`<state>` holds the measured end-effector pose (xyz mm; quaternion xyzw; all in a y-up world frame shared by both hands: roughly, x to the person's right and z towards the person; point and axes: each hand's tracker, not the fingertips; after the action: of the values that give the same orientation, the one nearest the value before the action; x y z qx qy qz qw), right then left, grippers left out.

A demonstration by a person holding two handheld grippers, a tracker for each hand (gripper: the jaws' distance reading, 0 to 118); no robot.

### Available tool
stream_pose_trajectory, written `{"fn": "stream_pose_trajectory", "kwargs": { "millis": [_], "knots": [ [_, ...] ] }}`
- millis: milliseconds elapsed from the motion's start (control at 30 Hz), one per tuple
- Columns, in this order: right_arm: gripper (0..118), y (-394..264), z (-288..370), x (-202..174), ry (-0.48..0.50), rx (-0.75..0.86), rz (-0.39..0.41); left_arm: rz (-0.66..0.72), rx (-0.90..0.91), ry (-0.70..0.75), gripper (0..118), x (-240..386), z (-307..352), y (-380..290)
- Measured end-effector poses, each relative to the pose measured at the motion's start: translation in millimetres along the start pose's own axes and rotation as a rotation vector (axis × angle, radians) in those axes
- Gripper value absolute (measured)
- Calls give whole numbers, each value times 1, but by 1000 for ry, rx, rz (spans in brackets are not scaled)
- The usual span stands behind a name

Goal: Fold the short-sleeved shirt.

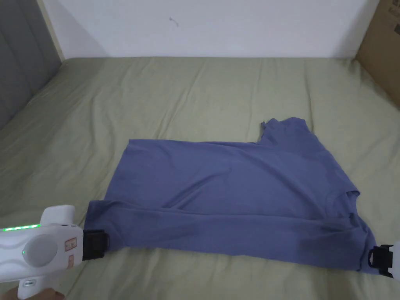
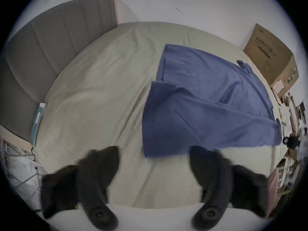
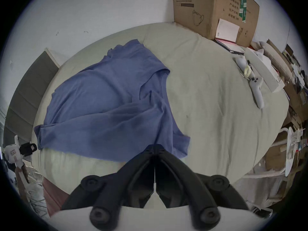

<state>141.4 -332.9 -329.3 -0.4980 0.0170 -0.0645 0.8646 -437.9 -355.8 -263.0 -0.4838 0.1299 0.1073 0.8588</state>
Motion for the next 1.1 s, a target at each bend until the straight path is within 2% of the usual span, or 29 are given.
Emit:
{"fn": "stream_pose_trajectory", "kwargs": {
  "millis": [100,133,167,200,233,267,300,333,400,467,500,533,633,667,700,733,767,833,967,1100],
  "knots": [
    [0,-5,0,3,7,-15,-23,24,-69,14,99,-4,-29,7],
    [0,-6,0,3,7,-19,-26,22,-95,14,95,-6,-38,6],
    [0,-8,0,5,4,-23,-26,23,-113,3,80,-9,-49,3],
    [0,-10,0,6,2,-27,-25,13,-125,45,71,-7,-50,-2],
    [0,-12,1,6,-1,-31,-25,16,-92,9,69,-3,-39,-2],
    [0,-14,2,7,-4,-32,-28,-19,-83,25,58,-1,-32,1],
    [0,-16,3,10,-1,-30,-31,-56,-63,46,36,0,-27,3],
    [0,-16,3,11,2,-29,-34,-52,-61,29,6,-1,-24,4],
    [5,-13,1,15,8,-29,-56,-38,-75,-5,4,-1,-17,9],
    [36,-7,-2,18,6,-27,-80,-44,-68,-4,4,2,-12,9],
    [48,-3,-4,19,2,-22,-86,-49,-61,-8,4,4,-9,10],
    [55,1,-7,20,5,-13,-89,-52,-58,-5,4,5,-7,10],
    [55,14,-22,19,6,-17,-99,-52,-62,-10,4,4,-7,11],
    [54,16,-32,17,8,-24,-82,-52,-65,-9,4,4,-7,11],
    [49,16,-43,16,-5,-41,-57,-53,-68,-12,4,3,-7,11],
    [23,14,-54,16,-21,-77,-63,-54,-73,-11,4,3,-8,11],
    [11,10,-64,15,-26,-118,-49,-55,-79,-9,4,3,-9,11],
    [6,5,-61,11,-9,-93,-61,-58,-86,-13,4,4,-8,11],
    [5,12,-36,6,-35,-64,32,-103,-87,-2,4,6,3,13],
    [5,20,-4,18,-14,-42,25,-135,-72,-12,4,1,24,10]
  ]
}}
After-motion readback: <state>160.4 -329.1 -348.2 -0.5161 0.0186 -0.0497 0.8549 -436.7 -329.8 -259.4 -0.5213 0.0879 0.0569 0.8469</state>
